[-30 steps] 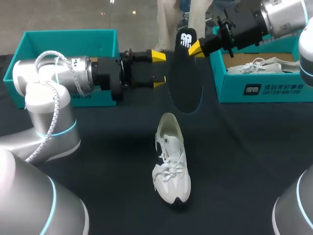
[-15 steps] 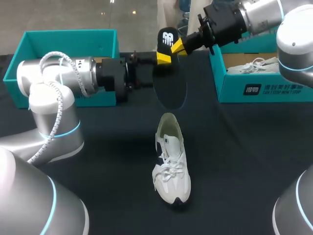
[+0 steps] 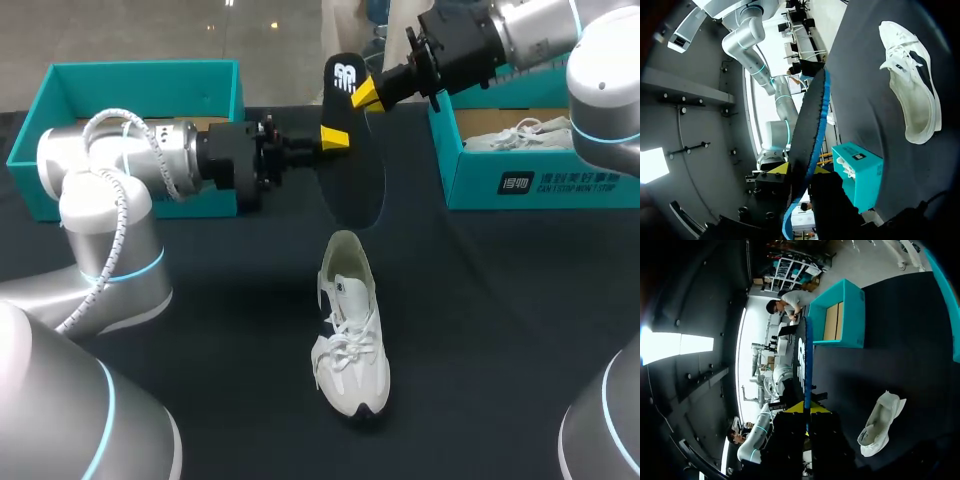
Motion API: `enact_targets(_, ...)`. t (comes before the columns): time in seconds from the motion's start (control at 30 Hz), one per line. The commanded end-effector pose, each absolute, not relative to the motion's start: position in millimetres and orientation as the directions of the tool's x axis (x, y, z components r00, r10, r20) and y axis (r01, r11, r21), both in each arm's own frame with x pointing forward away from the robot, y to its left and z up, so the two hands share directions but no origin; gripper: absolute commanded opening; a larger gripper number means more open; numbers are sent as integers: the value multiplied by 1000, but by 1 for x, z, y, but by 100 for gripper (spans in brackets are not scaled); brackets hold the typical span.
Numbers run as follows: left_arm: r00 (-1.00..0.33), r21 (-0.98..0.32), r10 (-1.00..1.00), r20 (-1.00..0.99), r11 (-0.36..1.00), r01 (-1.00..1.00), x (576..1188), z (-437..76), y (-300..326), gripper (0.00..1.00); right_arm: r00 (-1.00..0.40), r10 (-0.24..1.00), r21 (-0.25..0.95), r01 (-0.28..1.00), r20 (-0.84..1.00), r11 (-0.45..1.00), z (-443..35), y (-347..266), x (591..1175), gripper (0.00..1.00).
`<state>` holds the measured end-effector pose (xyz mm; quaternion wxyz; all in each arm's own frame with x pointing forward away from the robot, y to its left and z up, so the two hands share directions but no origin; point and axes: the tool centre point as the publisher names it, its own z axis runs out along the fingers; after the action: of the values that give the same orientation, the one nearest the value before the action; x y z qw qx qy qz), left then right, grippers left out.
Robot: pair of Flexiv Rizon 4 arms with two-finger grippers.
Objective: Take the shoe out of the shoebox, open the shoe tongue, remove and reinsert the insole, then place the shoe into the shoebox
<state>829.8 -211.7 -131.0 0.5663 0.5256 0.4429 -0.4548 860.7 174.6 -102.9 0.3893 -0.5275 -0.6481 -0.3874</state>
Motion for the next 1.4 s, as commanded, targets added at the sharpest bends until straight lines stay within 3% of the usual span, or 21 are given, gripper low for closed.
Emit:
enact_targets(0.03, 199, 197, -51, -979, 36, 980, 830, -132, -212, 0, -134, 379, 93, 988, 916, 124, -105, 177, 859, 0)
enact_targets(0.07, 200, 198, -51, -979, 36, 980, 830, -132, -212, 0, -129, 383, 93, 989, 915, 111, -105, 177, 858, 30)
enact_targets(0.1, 200, 198, -50, -979, 36, 980, 830, -132, -212, 0, -127, 390, 94, 990, 912, 103, -105, 175, 857, 77)
enact_targets(0.13, 199, 198, -49, -979, 35, 980, 830, -133, -211, 0, -132, 390, 104, 990, 911, 93, -105, 173, 856, 100)
enact_targets(0.73, 177, 177, 5, -984, 22, 984, 837, -163, -210, 0, -295, 786, 248, 951, 544, 185, -17, 136, 827, 100)
enact_targets(1.4, 149, 150, 35, -988, 23, 989, 832, -185, -206, 0, -425, 865, 342, 881, 266, 327, 20, 146, 814, 100)
